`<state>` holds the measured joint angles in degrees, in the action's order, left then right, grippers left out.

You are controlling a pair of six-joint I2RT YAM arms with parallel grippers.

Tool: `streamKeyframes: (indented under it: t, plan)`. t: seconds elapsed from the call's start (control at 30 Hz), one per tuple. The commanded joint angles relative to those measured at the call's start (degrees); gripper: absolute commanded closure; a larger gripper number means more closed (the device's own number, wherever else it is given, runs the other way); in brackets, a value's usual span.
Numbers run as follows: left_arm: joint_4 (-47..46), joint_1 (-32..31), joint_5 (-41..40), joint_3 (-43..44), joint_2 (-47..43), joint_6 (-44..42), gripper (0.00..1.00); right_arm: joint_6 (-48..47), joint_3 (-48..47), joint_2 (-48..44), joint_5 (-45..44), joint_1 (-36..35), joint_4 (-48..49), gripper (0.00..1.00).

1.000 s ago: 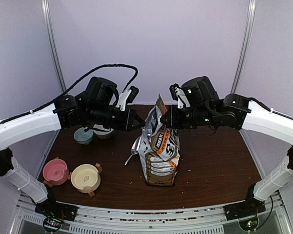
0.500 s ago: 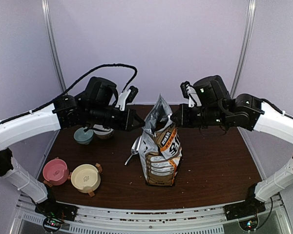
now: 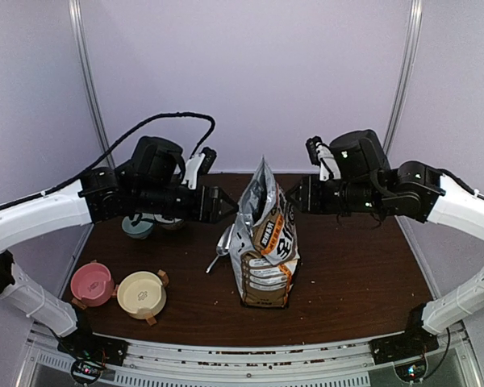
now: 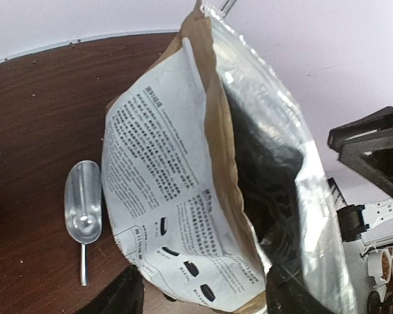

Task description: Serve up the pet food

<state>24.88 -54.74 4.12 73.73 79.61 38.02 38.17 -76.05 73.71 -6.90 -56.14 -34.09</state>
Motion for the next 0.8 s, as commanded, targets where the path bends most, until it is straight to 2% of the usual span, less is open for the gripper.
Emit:
streamKeyframes:
  t: [0.0,0.1,0.23,0.47,0.6,0.77]
  plan:
    - [-0.21,0.05,-5.03,-7.28,-5.69,3.98,0.26,-1.31,2.26,-2.62,-0.15,0.4,2.32,0.55]
    - [1.18,0.07,-6.51,-12.49,-9.34,7.1,0.2,-1.67,3.15,-3.27,0.25,0.41,3.76,0.31]
    - [5.07,0.31,-6.9,-19.01,-13.73,10.9,0.15,-2.06,4.22,-4.11,-0.61,0.7,4.33,0.13]
    - [11.14,0.85,-1.43,-28.33,-18.11,17.61,0.14,-0.94,7.43,-5.3,-0.6,1.97,6.02,0.06]
    - [13.7,1.06,-2.14,-31.62,-21.33,19.98,0.13,-0.36,9.23,-6.17,-0.4,2.47,6.9,0.04]
    - [11.93,3.47,-0.37,-35.43,-21.57,20.15,0.1,-0.09,10.24,-6.5,0.17,3.03,7.37,0.03]
